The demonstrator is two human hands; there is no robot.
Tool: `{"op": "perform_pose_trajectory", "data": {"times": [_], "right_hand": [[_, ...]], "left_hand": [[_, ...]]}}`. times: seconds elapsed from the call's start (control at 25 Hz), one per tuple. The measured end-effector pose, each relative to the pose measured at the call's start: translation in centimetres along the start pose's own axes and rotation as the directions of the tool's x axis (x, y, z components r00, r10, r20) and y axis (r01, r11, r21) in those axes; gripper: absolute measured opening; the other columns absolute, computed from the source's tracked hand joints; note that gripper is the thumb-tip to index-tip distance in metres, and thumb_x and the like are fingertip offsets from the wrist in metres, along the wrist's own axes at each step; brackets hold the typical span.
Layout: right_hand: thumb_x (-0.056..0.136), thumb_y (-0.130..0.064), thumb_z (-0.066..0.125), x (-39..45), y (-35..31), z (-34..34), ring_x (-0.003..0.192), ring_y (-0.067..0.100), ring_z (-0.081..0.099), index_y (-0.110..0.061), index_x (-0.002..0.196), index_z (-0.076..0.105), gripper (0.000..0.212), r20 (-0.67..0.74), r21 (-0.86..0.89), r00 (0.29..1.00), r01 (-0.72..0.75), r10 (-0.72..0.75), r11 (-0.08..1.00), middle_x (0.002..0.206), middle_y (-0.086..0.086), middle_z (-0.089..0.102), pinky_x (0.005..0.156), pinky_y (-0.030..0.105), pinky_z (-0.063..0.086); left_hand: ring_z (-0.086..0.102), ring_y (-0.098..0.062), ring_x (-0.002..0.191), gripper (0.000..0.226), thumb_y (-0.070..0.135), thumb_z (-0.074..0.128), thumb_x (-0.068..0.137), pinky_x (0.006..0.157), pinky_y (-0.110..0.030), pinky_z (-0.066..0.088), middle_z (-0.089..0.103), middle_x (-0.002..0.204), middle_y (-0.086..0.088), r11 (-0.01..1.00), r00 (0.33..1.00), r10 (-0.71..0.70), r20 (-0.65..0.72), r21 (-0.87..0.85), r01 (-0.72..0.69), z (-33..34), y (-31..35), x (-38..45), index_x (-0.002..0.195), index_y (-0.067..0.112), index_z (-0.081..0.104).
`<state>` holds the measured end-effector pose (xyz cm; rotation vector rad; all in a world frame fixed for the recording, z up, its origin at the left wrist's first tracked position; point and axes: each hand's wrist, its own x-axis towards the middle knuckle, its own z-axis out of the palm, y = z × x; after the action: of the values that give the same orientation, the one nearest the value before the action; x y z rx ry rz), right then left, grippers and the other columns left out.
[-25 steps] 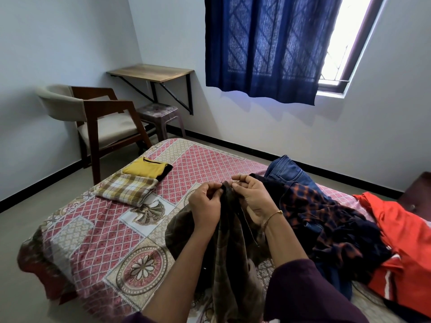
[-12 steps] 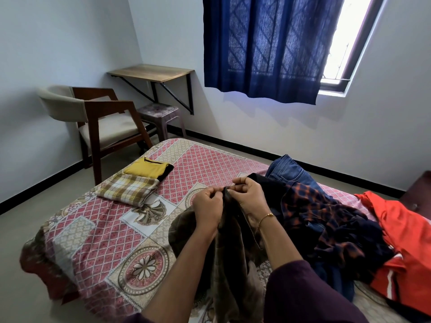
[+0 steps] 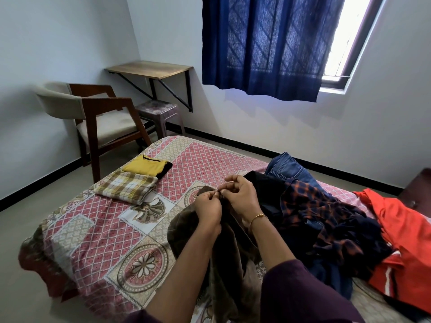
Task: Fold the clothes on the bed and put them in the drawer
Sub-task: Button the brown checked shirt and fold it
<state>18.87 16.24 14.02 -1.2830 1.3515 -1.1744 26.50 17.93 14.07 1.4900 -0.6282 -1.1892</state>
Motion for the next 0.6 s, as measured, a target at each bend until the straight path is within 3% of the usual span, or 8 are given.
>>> {"op": "perform_pose_trajectory", "data": {"times": [0.16, 0.28, 0.48, 0.6], "right_hand": [[0.077, -0.004, 0.072, 0.0, 0.6, 0.1, 0.076, 0.009, 0.061, -0.014, 0.092, 0.058, 0.023, -0.05, -0.117, 0.999, 0.0, -0.006, 0.993, 0.082, -0.002, 0.064, 0.08, 0.025, 0.054], [0.079, -0.006, 0.071, 0.0, 0.8, -0.2, 0.081, 0.01, 0.062, -0.013, 0.088, 0.064, 0.014, -0.024, -0.129, 1.0, 0.016, -0.019, 0.992, 0.084, -0.001, 0.066, 0.081, 0.023, 0.053], [0.085, 0.006, 0.061, -0.3, 1.3, -0.7, 0.086, 0.017, 0.067, -0.013, 0.092, 0.067, 0.021, 0.108, 0.132, 0.993, -0.067, 0.053, 0.989, 0.089, 0.006, 0.069, 0.08, 0.025, 0.056], [0.086, 0.009, 0.058, -0.5, 1.2, -1.2, 0.083, 0.015, 0.065, -0.001, 0.098, 0.066, 0.017, 0.145, 0.243, 0.985, -0.125, 0.091, 0.962, 0.087, 0.008, 0.067, 0.076, 0.019, 0.055]], "left_hand": [[0.056, -0.019, 0.072, 0.027, 0.009, 0.043, 0.099, 0.072, -0.034, 0.049, 0.059, 0.074, -0.007, 0.999, 1.0, 0.006, -0.005, 0.039, -0.005, -0.4, -0.2, 0.2, 0.077, 0.008, 0.059], [0.063, -0.027, 0.085, 0.024, 0.013, 0.041, 0.1, 0.083, -0.04, 0.053, 0.065, 0.09, -0.014, 0.997, 0.998, 0.03, 0.053, 0.067, -0.034, -0.6, -0.1, 0.3, 0.089, 0.007, 0.062], [0.062, -0.041, 0.102, 0.023, 0.013, 0.044, 0.099, 0.092, -0.053, 0.049, 0.066, 0.104, -0.025, 0.999, 0.984, 0.001, 0.178, 0.037, -0.008, -1.2, -0.5, 0.7, 0.089, 0.009, 0.065], [0.065, -0.033, 0.095, 0.023, 0.01, 0.049, 0.097, 0.088, -0.044, 0.053, 0.068, 0.093, -0.017, 0.994, 0.992, 0.073, 0.1, 0.073, -0.08, -1.1, -0.5, 0.4, 0.08, 0.015, 0.064]]}}
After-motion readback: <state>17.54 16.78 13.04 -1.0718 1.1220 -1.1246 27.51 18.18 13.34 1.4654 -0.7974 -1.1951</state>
